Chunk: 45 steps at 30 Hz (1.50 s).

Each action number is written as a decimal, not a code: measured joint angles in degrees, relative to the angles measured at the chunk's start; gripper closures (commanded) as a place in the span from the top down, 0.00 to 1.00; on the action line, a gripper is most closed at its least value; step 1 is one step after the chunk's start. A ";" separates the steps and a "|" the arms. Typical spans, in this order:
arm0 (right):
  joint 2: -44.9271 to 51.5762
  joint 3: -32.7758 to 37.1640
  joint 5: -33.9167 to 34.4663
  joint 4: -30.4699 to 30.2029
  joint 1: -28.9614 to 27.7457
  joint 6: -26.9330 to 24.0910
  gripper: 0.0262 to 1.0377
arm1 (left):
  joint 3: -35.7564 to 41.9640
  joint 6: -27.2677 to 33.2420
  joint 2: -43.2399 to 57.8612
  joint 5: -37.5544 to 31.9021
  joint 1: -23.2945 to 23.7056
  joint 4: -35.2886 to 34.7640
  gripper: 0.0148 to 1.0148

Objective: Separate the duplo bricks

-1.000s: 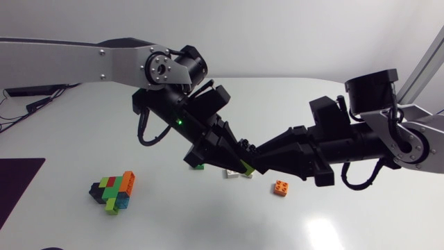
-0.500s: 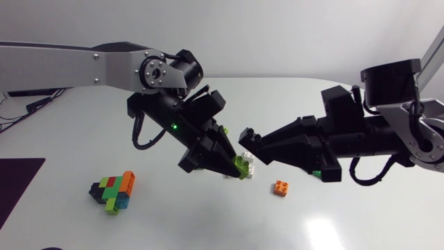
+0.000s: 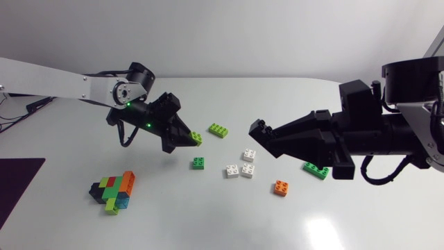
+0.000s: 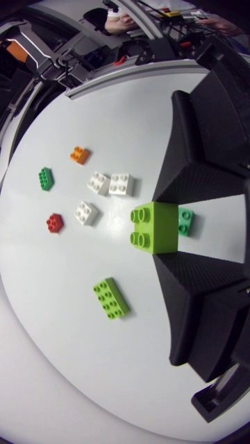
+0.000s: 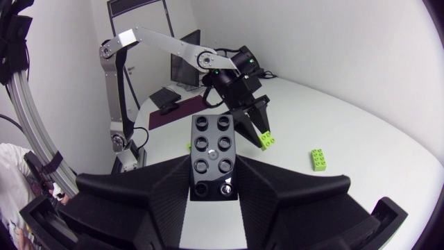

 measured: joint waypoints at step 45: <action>13.35 5.70 17.03 -1.25 6.38 -7.67 0.25 | -12.59 -10.38 2.21 -9.70 4.92 21.09 0.95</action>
